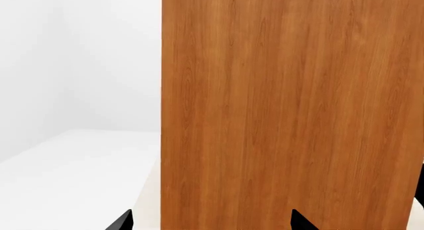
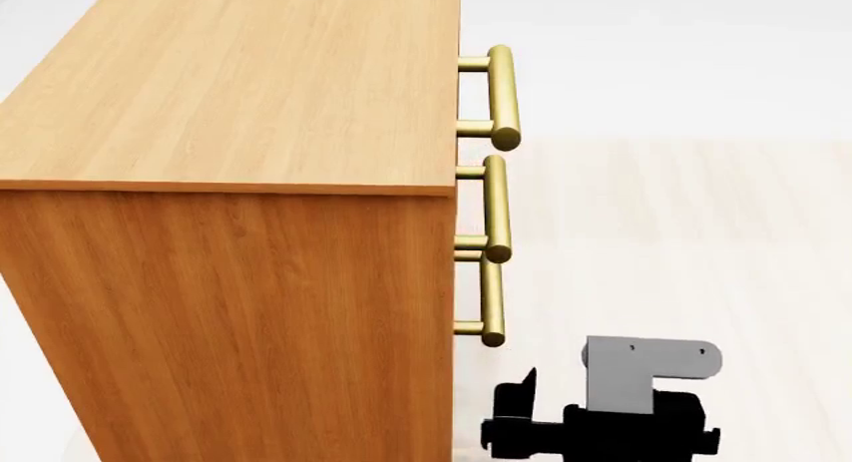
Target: Put the bowl in the bottom drawer of the cabinet and close it.
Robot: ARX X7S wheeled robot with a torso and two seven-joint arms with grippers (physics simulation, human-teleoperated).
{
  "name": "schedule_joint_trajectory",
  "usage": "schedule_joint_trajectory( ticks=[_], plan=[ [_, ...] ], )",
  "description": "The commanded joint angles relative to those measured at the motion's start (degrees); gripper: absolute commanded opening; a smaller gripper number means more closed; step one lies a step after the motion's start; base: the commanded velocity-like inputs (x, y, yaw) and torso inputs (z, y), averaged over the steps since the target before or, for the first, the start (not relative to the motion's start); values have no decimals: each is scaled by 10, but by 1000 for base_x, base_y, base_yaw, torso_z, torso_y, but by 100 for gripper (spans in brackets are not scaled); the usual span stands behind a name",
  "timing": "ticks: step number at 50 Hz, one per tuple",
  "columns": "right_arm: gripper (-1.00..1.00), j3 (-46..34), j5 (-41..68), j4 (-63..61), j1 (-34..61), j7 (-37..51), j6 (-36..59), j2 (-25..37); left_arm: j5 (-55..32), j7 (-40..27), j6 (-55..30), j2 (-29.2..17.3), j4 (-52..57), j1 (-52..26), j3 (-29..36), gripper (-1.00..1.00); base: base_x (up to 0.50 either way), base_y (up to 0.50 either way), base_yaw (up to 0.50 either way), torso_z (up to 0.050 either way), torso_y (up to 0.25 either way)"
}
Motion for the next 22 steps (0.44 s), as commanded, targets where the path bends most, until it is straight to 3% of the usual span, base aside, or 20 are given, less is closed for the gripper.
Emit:
schedule_joint_trajectory(
  ticks=[1, 7, 22],
  plan=[
    [100, 28, 20, -153, -55, 37, 61, 34, 1, 1, 0, -2, 1, 2, 2, 100, 0, 0, 0, 0, 0],
    [100, 37, 27, -224, -69, 44, 104, 55, 10, -9, -17, -8, 20, 10, 3, 100, 0, 0, 0, 0, 0],
    [100, 100, 100, -496, -68, 49, 294, 108, 37, -41, -52, -56, 186, 65, -11, 100, 0, 0, 0, 0, 0]
  ],
)
